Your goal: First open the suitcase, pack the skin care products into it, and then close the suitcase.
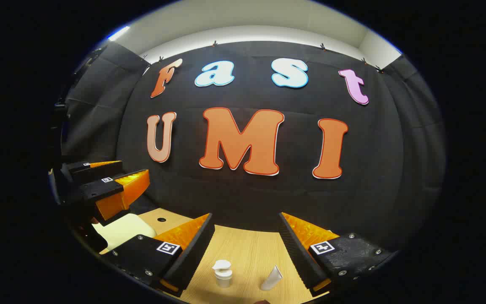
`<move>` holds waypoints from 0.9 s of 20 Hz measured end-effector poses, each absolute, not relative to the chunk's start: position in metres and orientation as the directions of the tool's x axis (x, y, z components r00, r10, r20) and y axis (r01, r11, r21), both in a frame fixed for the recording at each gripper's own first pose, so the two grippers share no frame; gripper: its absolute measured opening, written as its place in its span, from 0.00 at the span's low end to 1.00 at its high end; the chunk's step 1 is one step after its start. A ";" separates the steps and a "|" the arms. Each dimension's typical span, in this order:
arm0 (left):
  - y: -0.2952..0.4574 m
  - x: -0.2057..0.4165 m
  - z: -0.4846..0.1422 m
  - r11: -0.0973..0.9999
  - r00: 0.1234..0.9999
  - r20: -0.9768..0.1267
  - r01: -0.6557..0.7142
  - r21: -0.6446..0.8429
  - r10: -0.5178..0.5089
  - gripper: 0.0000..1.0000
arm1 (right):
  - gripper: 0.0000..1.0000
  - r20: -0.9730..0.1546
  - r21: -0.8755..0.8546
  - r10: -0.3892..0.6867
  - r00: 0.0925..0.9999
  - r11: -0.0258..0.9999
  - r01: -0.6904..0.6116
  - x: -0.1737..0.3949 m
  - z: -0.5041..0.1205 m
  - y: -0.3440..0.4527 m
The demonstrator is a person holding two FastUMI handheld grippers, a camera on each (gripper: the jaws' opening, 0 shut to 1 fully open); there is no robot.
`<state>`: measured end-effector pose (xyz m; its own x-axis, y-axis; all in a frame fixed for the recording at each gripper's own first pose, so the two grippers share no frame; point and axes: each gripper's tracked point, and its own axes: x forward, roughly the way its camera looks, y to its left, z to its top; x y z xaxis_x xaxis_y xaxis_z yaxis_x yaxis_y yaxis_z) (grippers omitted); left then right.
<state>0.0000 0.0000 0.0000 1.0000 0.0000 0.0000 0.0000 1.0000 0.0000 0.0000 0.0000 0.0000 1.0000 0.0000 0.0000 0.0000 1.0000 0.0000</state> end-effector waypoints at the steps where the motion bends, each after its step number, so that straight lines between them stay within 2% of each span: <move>1: 0.003 0.001 0.000 1.000 1.000 0.003 -0.003 0.017 0.003 0.99 | 0.96 0.004 -0.002 -0.003 1.000 1.000 0.003 0.000 0.001 0.000; 7: 0.010 0.002 -0.005 0.997 1.000 -0.018 0.000 0.077 0.001 0.99 | 0.96 -0.004 0.001 -0.016 1.000 1.000 0.016 0.007 -0.001 -0.002; 12: 0.019 0.007 0.001 0.994 0.999 0.023 -0.025 0.110 0.023 0.99 | 0.96 -0.001 -0.007 -0.023 1.000 1.000 0.023 0.010 -0.002 -0.003; 18: 0.022 0.008 -0.002 0.989 1.000 0.015 -0.012 0.150 0.010 0.99 | 0.96 0.010 -0.012 -0.028 1.000 1.000 0.028 0.011 0.000 -0.004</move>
